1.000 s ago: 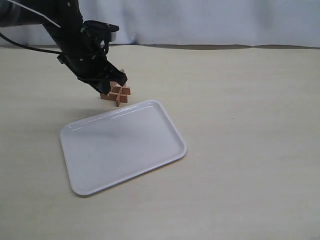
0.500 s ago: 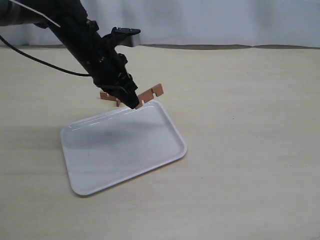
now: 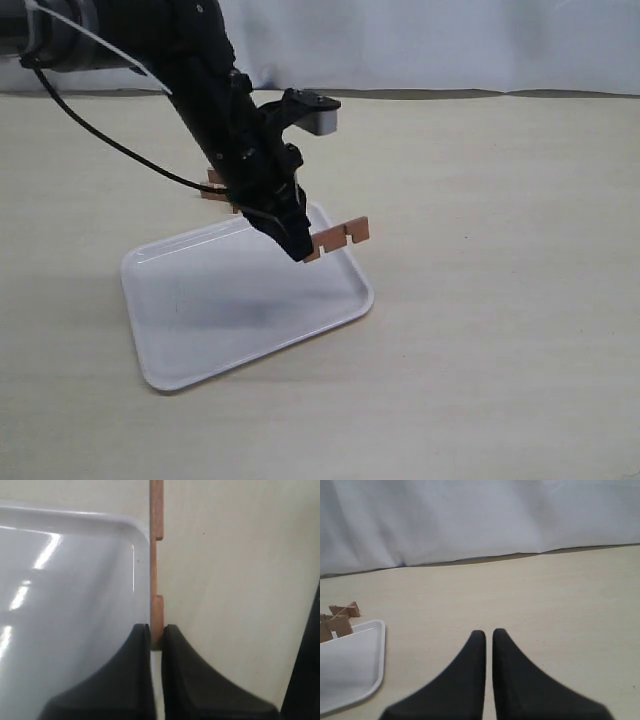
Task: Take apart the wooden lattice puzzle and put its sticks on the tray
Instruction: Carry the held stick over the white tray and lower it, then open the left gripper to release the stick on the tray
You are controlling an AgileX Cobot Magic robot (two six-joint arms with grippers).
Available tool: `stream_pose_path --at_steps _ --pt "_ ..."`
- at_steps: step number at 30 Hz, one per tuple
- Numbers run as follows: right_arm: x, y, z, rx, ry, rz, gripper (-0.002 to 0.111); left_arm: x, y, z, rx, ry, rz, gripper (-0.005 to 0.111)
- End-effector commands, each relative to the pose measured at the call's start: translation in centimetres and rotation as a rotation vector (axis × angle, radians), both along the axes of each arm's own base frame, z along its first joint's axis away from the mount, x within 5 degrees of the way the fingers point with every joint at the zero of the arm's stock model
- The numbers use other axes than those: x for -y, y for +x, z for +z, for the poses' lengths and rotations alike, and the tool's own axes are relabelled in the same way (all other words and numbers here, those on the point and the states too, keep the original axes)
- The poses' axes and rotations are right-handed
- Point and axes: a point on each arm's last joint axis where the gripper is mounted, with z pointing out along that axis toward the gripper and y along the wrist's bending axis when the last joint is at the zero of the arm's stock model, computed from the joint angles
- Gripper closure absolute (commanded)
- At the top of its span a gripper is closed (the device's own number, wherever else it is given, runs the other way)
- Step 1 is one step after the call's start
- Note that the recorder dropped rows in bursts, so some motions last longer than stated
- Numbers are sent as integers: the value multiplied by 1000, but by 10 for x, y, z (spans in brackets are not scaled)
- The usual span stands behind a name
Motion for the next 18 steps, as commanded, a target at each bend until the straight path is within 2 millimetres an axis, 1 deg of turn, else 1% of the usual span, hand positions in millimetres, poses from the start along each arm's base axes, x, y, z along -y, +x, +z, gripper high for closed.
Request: stream_pose_path --at_steps 1,5,8,14,18 --pt "0 0 0 10 -3 1 104 -6 4 -18 10 107 -37 107" --pt "0 0 0 10 -3 1 104 -8 5 -39 -44 163 -40 107" --pt "0 0 0 10 -3 1 104 -8 5 -50 -69 178 -48 107" --pt "0 0 0 10 -3 1 104 -7 9 -57 -52 182 -41 107" --pt "0 0 0 10 -3 1 104 -6 11 -58 -25 175 -30 107"
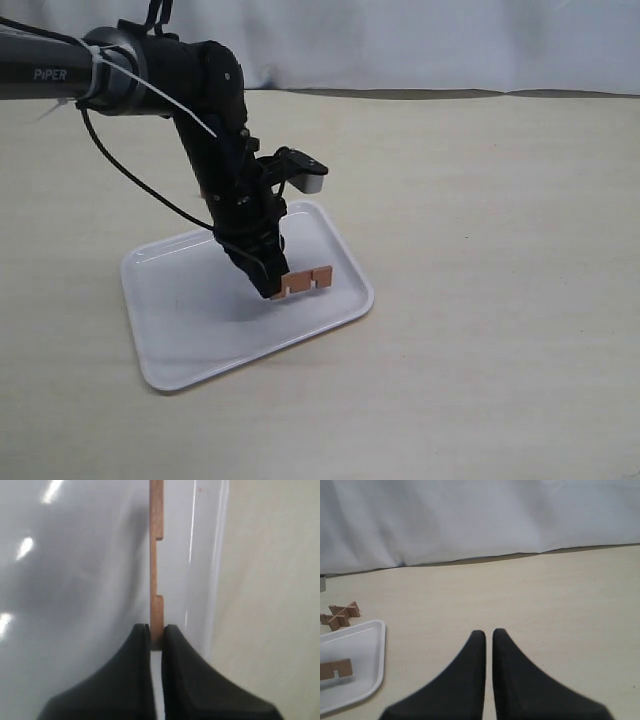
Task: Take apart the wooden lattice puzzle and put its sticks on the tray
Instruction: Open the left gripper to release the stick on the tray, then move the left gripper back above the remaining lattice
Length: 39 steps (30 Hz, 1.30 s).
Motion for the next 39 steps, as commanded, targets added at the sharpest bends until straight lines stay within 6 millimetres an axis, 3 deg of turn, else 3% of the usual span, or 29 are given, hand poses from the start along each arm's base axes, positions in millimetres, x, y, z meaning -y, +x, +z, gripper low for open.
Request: stream_pose_path --at_steps 1,10,17,19,32,35,39 --pt "0 0 0 10 -3 1 104 2 3 0 29 -8 12 107" --pt "0 0 0 10 -3 1 104 0 4 -1 35 5 5 106" --pt "0 0 0 10 -3 1 104 0 4 -1 32 11 21 77" --pt "0 0 0 10 -3 1 104 0 5 -1 44 12 21 73" --pt "0 0 0 10 -3 1 104 -3 7 -1 74 48 -5 73" --pt "0 0 0 10 -3 1 104 -9 14 5 170 107 40 73" --pt "0 0 0 10 -3 1 104 -14 29 30 373 130 194 73"
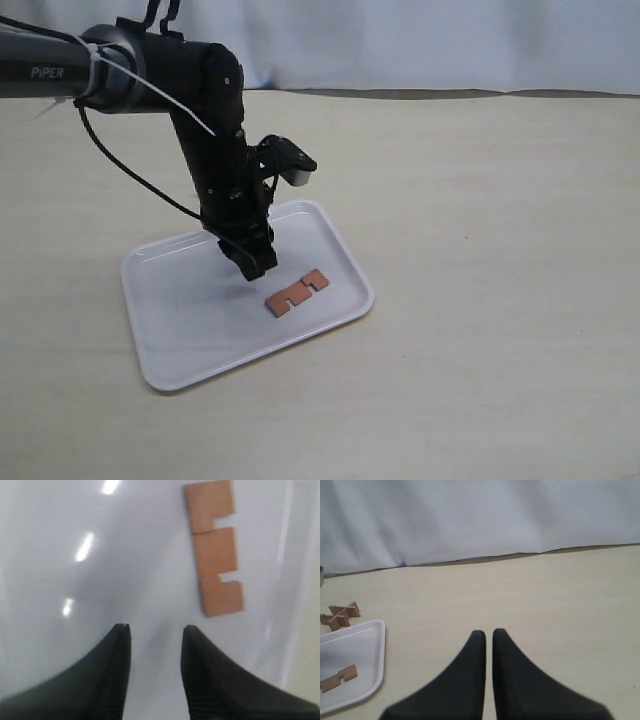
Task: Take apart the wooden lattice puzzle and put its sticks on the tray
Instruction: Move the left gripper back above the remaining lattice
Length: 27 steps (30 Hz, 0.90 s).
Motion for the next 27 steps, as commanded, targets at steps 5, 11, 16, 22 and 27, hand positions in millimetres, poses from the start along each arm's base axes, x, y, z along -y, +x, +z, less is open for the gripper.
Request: stream_pose_path --at_steps 5,11,16,22,27 --pt "0 0 0 10 -3 1 104 -17 38 43 364 -74 446 73" --pt "0 0 0 10 -3 1 104 -49 56 22 236 -112 788 73" --pt "0 0 0 10 -3 1 104 -45 56 5 215 -96 721 73" --pt "0 0 0 10 -3 1 104 -32 51 1 210 -104 645 73" --pt "0 0 0 10 -3 1 104 -21 53 -8 264 -121 607 73"
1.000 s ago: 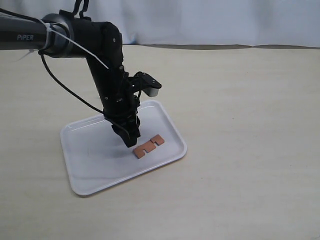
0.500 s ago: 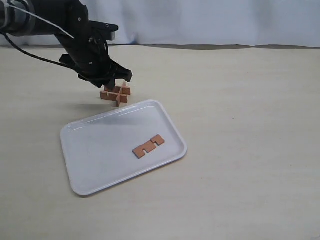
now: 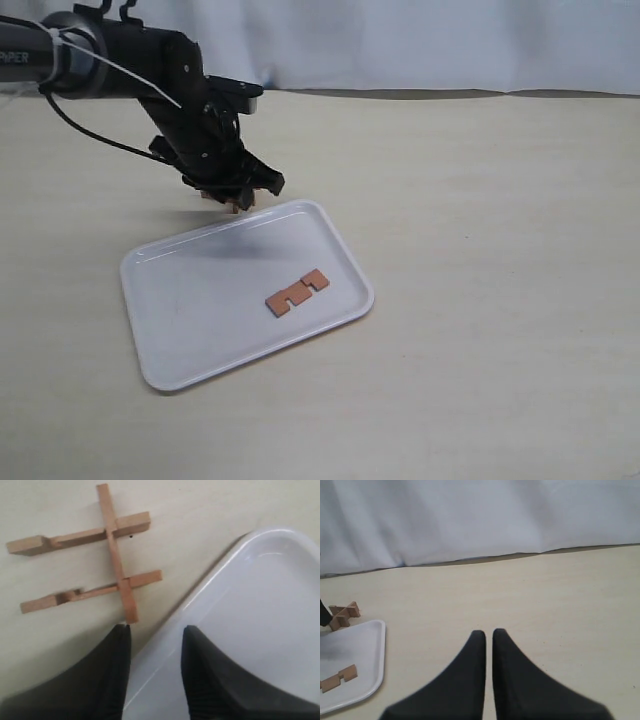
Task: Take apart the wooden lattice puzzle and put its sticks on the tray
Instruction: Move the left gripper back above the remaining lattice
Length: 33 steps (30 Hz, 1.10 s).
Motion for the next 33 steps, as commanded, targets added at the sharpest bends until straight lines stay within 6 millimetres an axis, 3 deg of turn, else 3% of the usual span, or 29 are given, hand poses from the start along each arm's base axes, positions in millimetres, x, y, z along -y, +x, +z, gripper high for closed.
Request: stream_pose_path --at_steps 1,33 --pt "0 0 0 10 -3 1 104 9 3 -7 52 -13 -9 73" --pt "0 0 0 10 -3 1 104 2 7 -12 65 48 56 73"
